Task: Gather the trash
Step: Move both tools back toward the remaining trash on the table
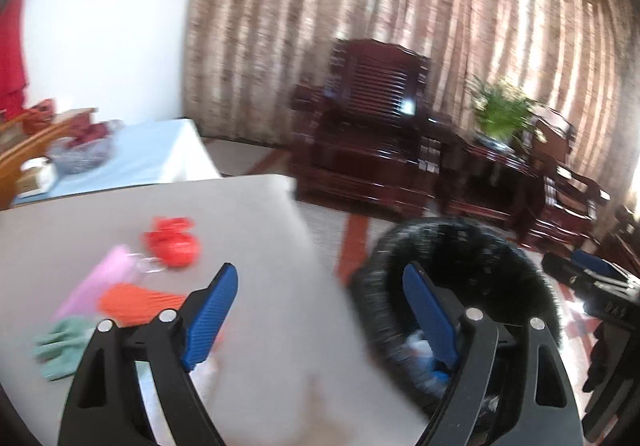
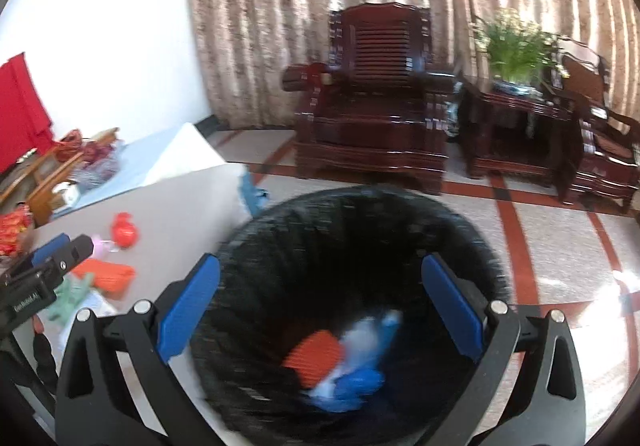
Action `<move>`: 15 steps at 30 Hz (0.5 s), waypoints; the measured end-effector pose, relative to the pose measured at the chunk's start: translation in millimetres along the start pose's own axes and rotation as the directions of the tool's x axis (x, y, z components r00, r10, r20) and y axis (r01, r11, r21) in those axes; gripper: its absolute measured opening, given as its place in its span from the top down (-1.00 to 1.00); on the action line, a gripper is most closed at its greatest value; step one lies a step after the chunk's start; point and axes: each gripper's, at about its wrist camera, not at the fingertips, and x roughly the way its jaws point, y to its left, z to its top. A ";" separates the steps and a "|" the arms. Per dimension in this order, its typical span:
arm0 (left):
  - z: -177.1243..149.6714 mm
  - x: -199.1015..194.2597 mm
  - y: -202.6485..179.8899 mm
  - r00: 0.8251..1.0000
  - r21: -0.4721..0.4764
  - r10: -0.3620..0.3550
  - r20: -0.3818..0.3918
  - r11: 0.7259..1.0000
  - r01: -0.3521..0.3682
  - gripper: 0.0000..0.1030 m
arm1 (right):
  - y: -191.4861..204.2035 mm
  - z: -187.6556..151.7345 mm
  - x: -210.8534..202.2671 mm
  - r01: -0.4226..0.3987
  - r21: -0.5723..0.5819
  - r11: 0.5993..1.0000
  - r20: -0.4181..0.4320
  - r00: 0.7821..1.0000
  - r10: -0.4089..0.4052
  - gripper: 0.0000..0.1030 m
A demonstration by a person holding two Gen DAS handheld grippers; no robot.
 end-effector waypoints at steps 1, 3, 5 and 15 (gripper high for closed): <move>-2.6 -8.0 11.0 1.000 -0.008 0.021 0.005 1.000 -0.021 -0.61 | 10.6 0.8 -0.4 -0.014 -0.007 1.000 0.001 1.000 0.014 -0.90; -8.9 -24.9 38.1 0.997 -0.027 0.075 0.010 0.997 -0.074 -0.61 | 34.8 0.4 -1.3 -0.041 -0.031 0.999 0.001 0.999 0.041 -0.90; -15.8 -40.1 66.4 0.991 -0.046 0.131 0.012 0.990 -0.131 -0.61 | 57.8 -0.7 0.0 -0.061 -0.057 0.997 -0.005 0.998 0.061 -0.90; -51.8 -79.6 154.5 0.954 -0.104 0.299 -0.027 0.948 -0.300 -0.59 | 156.2 -24.6 11.0 -0.160 -0.115 0.980 -0.057 0.986 0.154 -0.90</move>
